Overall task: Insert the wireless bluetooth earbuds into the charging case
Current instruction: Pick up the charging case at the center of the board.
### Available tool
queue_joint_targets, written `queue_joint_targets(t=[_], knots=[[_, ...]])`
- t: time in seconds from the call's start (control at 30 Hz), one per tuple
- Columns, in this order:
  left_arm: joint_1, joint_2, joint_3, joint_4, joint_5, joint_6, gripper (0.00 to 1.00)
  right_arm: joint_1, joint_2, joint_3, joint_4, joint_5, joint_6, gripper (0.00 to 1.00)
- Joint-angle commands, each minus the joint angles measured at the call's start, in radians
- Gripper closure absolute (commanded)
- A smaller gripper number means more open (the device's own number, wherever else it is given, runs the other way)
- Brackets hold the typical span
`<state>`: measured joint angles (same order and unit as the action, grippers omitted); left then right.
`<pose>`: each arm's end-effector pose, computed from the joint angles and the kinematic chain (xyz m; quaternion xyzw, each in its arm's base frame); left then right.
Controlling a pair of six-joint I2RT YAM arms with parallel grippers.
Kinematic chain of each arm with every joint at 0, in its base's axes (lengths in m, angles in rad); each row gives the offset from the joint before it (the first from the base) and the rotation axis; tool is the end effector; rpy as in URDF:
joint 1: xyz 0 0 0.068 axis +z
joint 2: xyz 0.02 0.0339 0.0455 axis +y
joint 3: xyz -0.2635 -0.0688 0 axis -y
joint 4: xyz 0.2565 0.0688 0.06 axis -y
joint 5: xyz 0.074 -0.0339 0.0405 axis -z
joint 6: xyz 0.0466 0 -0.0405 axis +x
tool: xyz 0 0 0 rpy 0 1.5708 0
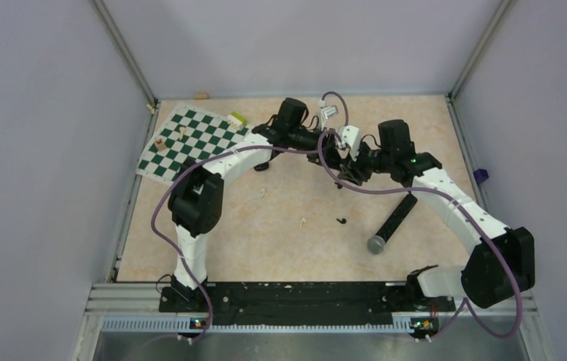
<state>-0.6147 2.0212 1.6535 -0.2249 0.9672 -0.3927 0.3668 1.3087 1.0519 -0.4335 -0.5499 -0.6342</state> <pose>0.3692 -0.3076 0.2584 0.3037 0.7525 -0.5602 0.1662 0.2739 0.1313 0.2885 -0.5193 0.7084 0.1887 0.4392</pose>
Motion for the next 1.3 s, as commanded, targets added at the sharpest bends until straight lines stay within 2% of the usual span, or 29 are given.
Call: queue_joint_targets(t=[0.0, 0.13, 0.23, 0.3, 0.37, 0.47, 0.6, 0.67, 0.73, 0.83, 0.97, 1.07, 1.2, 1.27], knots=[[-0.026, 0.019, 0.029, 0.018, 0.061, 0.003, 0.48, 0.008, -0.026, -0.008, 0.116, 0.034, 0.008, 1.0], [-0.029, 0.027, 0.032, 0.023, 0.083, -0.004, 0.7, 0.01, -0.029, -0.018, 0.145, 0.057, 0.023, 1.0], [-0.03, 0.029, 0.039, 0.026, 0.105, -0.013, 0.92, 0.009, -0.032, -0.027, 0.174, 0.083, 0.039, 0.97], [-0.03, 0.028, 0.043, 0.024, 0.116, -0.014, 0.97, 0.009, -0.032, -0.028, 0.191, 0.103, 0.053, 0.91], [-0.03, 0.023, 0.047, 0.014, 0.12, -0.002, 0.97, 0.007, -0.032, -0.018, 0.188, 0.106, 0.073, 0.75], [-0.025, 0.006, 0.093, -0.114, 0.098, 0.123, 0.98, -0.025, -0.041, 0.041, 0.125, 0.013, 0.107, 0.39], [0.007, -0.068, 0.139, -0.299, 0.044, 0.336, 0.98, -0.162, -0.09, 0.115, 0.074, -0.276, 0.202, 0.12], [0.041, -0.117, 0.148, -0.369, 0.036, 0.43, 0.98, -0.21, -0.113, 0.143, 0.088, -0.352, 0.256, 0.03], [0.064, -0.157, 0.152, -0.43, 0.033, 0.514, 0.98, -0.22, -0.119, 0.173, 0.09, -0.389, 0.285, 0.01], [0.076, -0.205, 0.131, -0.508, 0.034, 0.613, 0.98, -0.22, -0.104, 0.167, 0.129, -0.544, 0.398, 0.01], [0.075, -0.281, 0.022, -0.473, 0.066, 0.636, 0.98, -0.216, -0.096, -0.032, 0.545, -0.716, 0.734, 0.03], [0.073, -0.313, -0.056, -0.39, 0.087, 0.597, 0.98, -0.216, -0.126, -0.123, 0.576, -0.713, 0.692, 0.03], [0.064, -0.31, -0.09, -0.318, 0.116, 0.543, 0.98, -0.209, -0.141, -0.194, 0.752, -0.764, 0.81, 0.09], [0.056, -0.295, -0.079, -0.31, 0.129, 0.521, 0.98, -0.2, -0.146, -0.19, 0.706, -0.768, 0.759, 0.11]])
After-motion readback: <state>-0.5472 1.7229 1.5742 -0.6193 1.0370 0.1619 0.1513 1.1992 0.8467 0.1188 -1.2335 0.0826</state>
